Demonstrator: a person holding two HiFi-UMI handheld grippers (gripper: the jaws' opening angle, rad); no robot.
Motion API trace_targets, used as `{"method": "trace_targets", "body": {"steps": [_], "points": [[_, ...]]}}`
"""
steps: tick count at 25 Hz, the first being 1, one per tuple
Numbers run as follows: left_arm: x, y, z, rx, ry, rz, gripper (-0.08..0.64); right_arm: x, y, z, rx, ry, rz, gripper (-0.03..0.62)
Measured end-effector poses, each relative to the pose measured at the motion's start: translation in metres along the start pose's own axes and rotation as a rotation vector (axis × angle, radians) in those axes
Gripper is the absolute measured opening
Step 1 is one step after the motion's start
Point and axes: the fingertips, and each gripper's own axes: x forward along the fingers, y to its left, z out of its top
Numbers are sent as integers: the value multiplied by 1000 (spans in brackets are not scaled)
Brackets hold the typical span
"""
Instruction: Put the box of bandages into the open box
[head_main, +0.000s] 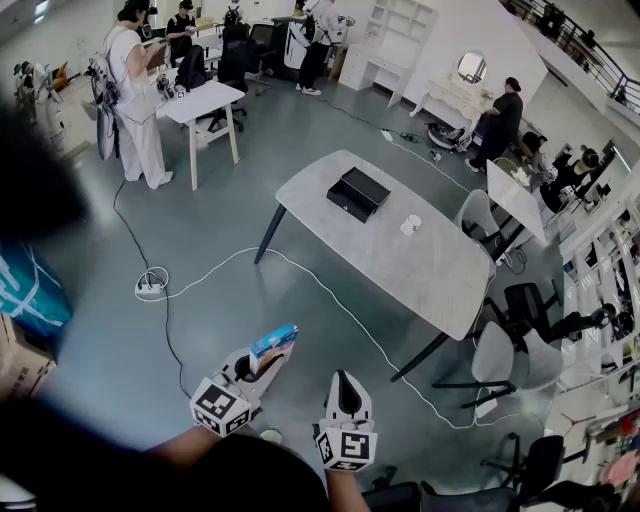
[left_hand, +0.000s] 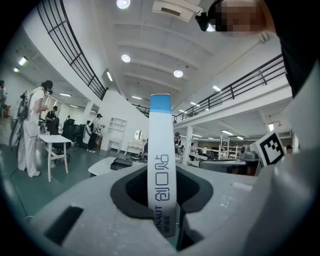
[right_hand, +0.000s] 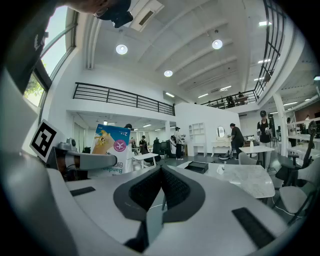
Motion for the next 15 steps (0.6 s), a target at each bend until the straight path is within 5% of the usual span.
{"method": "trace_targets", "body": {"steps": [7,15], "points": [[1,13,-5,-21,17,1,87,12,9,-6,38,22,16,11],[29,97,3,-68,28,7,87,85,23,-15,54,66,0,12]]}}
